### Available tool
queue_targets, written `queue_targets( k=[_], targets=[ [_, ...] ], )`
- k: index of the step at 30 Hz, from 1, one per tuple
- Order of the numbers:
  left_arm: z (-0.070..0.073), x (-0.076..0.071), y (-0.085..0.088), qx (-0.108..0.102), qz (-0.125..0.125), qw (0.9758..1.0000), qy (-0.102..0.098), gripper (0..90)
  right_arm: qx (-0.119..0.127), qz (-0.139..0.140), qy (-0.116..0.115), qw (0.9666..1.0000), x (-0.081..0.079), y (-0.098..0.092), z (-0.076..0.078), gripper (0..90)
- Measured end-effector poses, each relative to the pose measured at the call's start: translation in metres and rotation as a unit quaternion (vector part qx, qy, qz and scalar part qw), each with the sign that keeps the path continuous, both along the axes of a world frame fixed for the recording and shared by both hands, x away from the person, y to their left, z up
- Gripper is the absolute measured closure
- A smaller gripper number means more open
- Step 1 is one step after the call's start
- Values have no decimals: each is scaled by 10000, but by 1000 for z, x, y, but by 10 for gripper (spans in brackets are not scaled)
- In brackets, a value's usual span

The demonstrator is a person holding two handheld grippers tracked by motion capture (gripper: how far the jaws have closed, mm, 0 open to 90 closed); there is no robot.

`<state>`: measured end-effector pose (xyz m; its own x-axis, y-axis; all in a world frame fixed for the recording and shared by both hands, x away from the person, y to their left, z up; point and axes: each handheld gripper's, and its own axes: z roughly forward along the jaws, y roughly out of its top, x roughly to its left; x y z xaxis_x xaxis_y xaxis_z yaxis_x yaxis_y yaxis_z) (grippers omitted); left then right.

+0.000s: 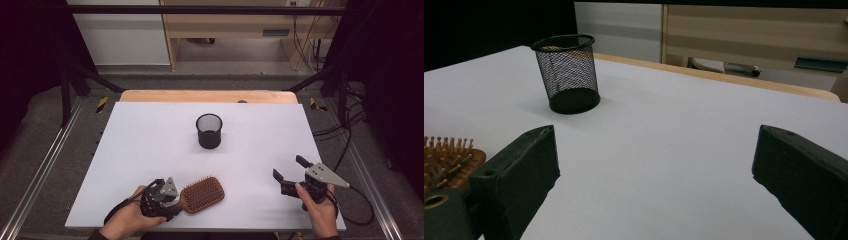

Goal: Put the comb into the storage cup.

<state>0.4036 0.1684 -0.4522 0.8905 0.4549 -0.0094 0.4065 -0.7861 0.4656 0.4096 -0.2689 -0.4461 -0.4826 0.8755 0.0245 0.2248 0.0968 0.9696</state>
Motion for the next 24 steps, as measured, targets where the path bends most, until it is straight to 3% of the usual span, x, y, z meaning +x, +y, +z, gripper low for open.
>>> queue_targets(
  k=[7, 12, 16, 20, 24],
  targets=[
    [-1, 2, -3, 217, -71, 9997, 58, 624, 2, 27, 27, 10000, 0, 1, 0, 51],
    [1, 3, -13, 508, -292, 9983, 30, 682, -19, 49, 60, 10000, 0, 2, -1, 51],
    [2, 6, -16, 614, -377, 9973, 153, 721, -26, 71, 79, 9999, 0, 3, -1, 51],
    [2, 4, -16, 602, -371, 9975, 56, 726, -24, 94, 99, 9999, 0, 3, -1, 51],
    [2, 2, -12, 421, -346, 9985, -64, 726, 12, 93, 98, 9999, 0, 2, 0, 52]
  ],
)
